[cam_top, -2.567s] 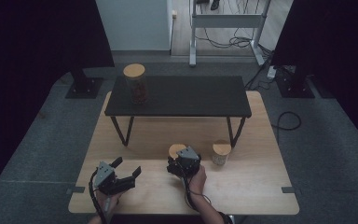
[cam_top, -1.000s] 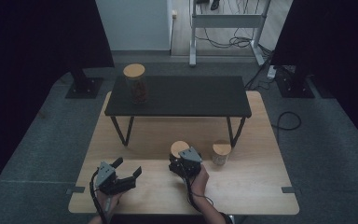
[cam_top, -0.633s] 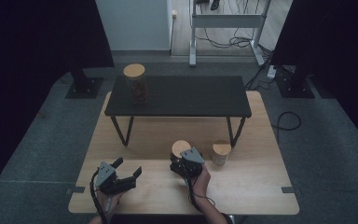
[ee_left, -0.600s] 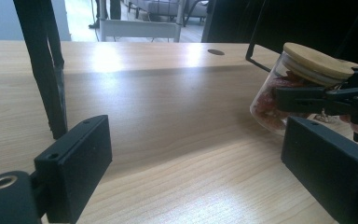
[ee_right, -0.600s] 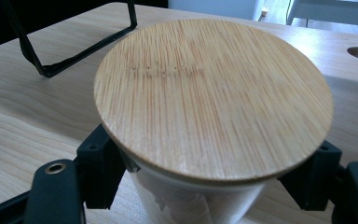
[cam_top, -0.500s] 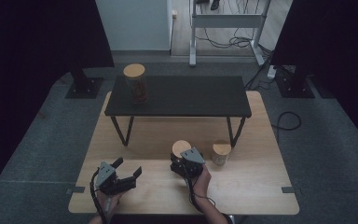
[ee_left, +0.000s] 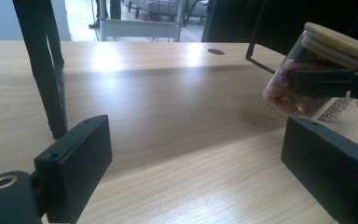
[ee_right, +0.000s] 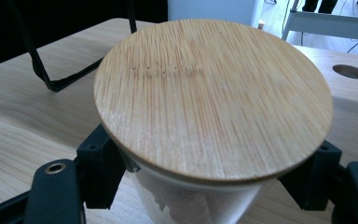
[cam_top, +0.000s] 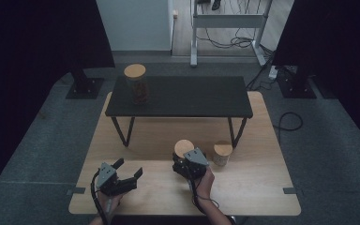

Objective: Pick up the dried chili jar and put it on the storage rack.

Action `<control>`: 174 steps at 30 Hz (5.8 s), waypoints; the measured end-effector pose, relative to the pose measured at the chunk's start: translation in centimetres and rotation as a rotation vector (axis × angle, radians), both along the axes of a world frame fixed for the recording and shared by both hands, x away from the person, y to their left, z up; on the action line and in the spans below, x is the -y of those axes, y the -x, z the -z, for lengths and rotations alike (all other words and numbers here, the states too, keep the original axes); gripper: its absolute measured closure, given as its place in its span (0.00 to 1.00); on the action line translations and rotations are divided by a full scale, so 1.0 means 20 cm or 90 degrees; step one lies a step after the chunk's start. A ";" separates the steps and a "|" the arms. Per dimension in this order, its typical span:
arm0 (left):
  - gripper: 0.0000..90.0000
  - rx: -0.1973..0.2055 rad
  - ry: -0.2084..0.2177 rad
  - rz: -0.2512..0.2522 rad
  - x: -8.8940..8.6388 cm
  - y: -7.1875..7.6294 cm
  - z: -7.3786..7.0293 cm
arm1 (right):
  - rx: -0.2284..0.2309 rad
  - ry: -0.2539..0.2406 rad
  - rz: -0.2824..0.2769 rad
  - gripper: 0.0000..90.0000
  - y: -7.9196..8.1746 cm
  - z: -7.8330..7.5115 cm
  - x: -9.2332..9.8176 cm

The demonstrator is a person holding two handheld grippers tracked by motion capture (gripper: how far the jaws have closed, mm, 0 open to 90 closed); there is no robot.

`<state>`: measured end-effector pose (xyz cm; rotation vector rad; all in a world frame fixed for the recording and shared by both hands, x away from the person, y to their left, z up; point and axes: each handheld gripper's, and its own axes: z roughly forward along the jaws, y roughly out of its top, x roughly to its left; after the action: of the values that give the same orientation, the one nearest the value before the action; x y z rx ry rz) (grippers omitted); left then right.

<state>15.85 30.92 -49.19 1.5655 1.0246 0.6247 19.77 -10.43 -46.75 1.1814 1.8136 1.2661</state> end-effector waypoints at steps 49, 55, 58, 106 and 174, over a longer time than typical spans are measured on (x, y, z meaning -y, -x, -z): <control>0.09 -0.001 -0.007 0.000 0.01 0.00 0.00 | 0.080 -0.030 0.008 0.29 0.09 -0.25 0.09; 0.09 -0.002 -0.007 -0.001 0.01 0.00 0.00 | 0.083 -0.027 0.011 0.29 0.10 -0.27 0.09; 0.09 -0.002 -0.007 -0.001 0.01 0.00 0.00 | 0.087 -0.026 0.012 0.29 0.10 -0.28 0.09; 0.09 -0.002 -0.008 -0.004 0.01 0.00 0.00 | 0.157 -0.018 0.031 0.29 0.02 -0.48 0.06; 0.09 -0.011 -0.005 -0.003 -0.01 -0.02 -0.01 | 0.155 0.023 0.101 0.29 -0.46 -0.63 -0.14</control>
<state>16.30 31.19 -49.09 1.5775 1.0402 0.6202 29.01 -7.57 -34.13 1.0774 1.5299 1.2240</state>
